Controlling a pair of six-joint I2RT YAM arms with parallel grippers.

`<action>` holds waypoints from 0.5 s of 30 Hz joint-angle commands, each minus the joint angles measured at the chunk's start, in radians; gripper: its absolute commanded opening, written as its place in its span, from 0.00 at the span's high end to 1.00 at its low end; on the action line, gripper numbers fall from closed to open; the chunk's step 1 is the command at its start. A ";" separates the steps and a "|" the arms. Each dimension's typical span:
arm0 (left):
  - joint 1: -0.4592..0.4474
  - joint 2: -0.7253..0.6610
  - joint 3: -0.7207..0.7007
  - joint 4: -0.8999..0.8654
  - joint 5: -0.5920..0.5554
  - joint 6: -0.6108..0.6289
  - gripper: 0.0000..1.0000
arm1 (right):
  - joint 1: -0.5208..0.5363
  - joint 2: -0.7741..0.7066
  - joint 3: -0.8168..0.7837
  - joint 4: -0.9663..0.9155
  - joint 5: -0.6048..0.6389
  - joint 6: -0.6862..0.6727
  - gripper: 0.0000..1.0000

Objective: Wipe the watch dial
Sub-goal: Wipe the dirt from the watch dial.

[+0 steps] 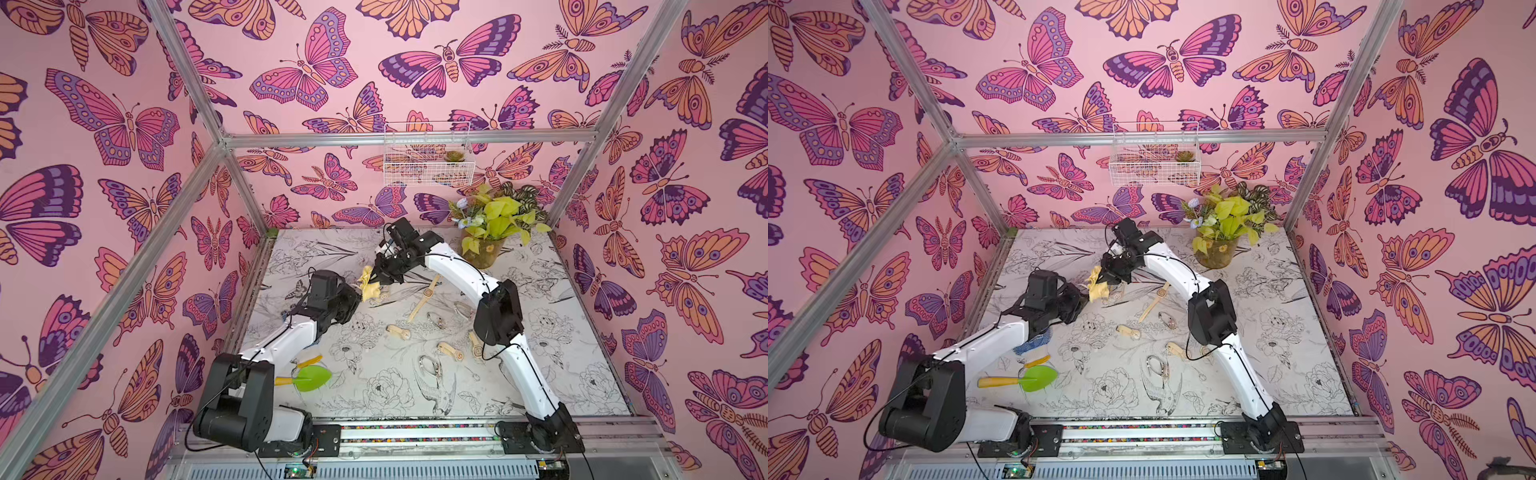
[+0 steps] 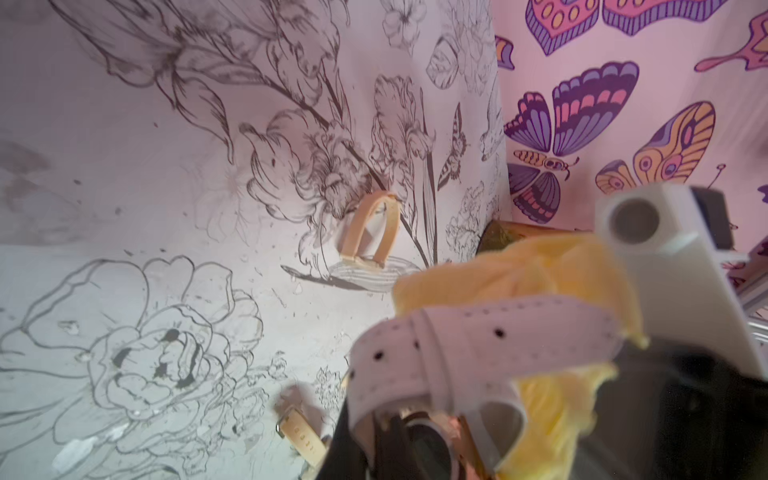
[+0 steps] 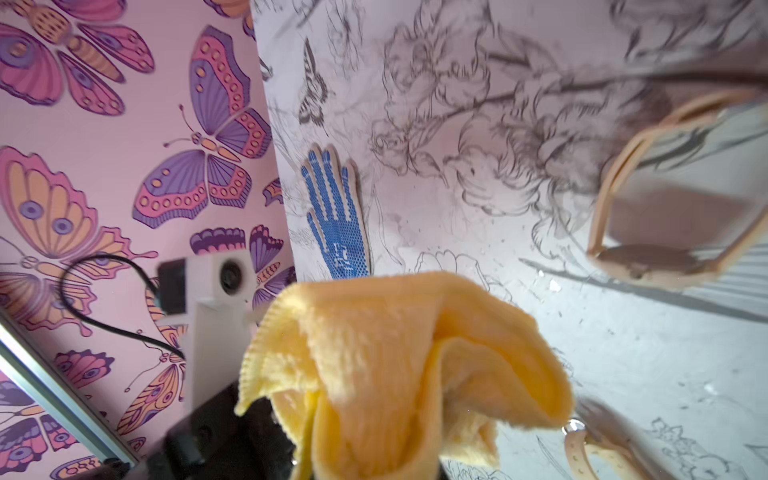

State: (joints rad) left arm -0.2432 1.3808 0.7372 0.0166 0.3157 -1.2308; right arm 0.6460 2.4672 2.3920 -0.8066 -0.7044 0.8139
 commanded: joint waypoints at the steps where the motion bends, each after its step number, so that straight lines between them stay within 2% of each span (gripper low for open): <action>1: 0.009 -0.036 -0.020 -0.038 0.095 0.015 1.00 | -0.055 -0.067 -0.048 0.119 0.003 0.011 1.00; 8: 0.077 -0.056 -0.033 0.004 0.125 -0.039 1.00 | -0.121 -0.219 -0.328 0.211 0.009 -0.009 1.00; 15: 0.093 -0.027 -0.031 0.051 0.147 -0.065 1.00 | -0.110 -0.326 -0.553 0.277 0.008 -0.025 1.00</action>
State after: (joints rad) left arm -0.1562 1.3415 0.7181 0.0299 0.4316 -1.2770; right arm 0.5190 2.1956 1.8938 -0.5835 -0.6926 0.8078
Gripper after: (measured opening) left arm 0.058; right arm 0.119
